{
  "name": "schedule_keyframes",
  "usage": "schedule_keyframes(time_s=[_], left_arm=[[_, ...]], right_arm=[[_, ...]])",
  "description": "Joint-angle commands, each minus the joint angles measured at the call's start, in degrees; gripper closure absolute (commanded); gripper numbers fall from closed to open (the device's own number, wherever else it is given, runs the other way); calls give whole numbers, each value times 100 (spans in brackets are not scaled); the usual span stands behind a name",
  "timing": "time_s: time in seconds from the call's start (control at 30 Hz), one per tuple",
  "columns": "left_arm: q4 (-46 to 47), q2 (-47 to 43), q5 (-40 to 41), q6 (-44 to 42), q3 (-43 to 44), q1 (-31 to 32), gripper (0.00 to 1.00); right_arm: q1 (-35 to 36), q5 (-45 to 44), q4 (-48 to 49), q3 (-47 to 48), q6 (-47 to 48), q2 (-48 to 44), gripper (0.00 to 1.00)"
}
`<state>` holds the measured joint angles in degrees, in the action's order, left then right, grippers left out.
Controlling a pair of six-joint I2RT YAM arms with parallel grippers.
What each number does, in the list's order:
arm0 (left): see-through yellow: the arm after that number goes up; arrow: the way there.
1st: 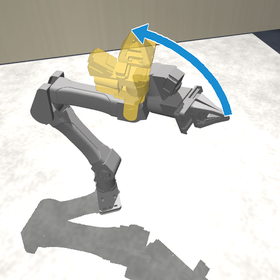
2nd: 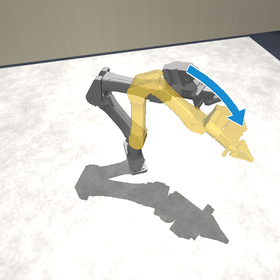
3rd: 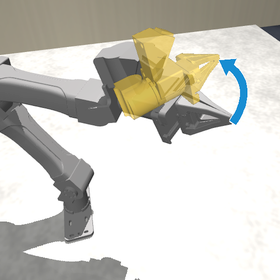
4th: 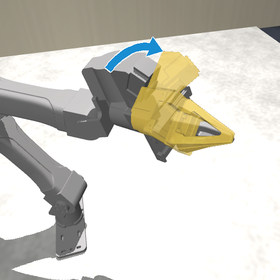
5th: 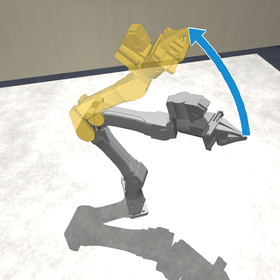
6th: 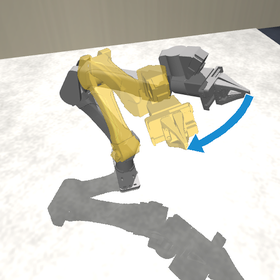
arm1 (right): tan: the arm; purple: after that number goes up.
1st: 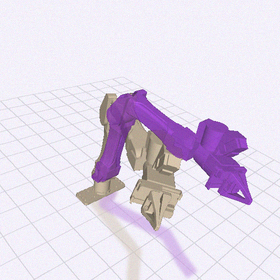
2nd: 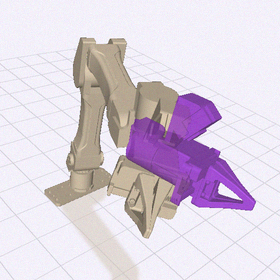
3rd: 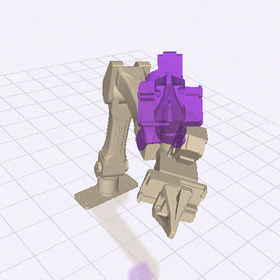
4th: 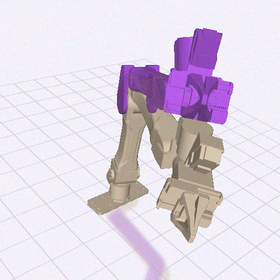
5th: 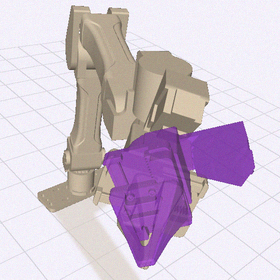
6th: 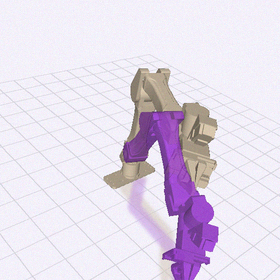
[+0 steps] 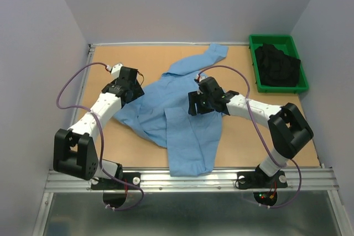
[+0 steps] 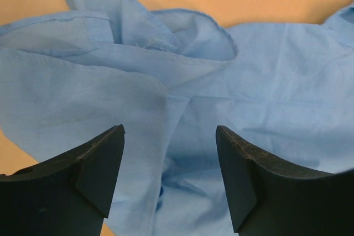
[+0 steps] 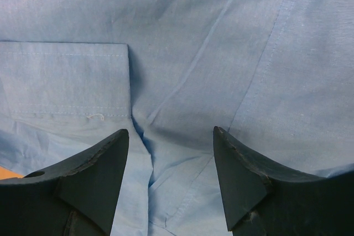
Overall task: Fold and stack the long sleeve shirts
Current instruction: Flatten the shirt out
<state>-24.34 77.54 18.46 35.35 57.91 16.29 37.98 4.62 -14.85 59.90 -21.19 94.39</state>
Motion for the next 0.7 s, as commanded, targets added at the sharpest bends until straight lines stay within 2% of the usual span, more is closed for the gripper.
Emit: schedule_keyframes(time_s=[0.0, 0.07, 0.43, 0.67], left_arm=[[-414, 410, 720, -292, 344, 102, 24], [-440, 603, 773, -292, 370, 146, 28], [-440, 1263, 1204, -196, 502, 330, 33], [-502, 1405, 1344, -108, 415, 331, 51]], right_arm=[[26, -199, 105, -110, -17, -263, 32], [26, -216, 105, -163, -26, -272, 32], [26, -348, 149, -382, 45, -351, 32], [26, -418, 158, -470, 71, -404, 32]])
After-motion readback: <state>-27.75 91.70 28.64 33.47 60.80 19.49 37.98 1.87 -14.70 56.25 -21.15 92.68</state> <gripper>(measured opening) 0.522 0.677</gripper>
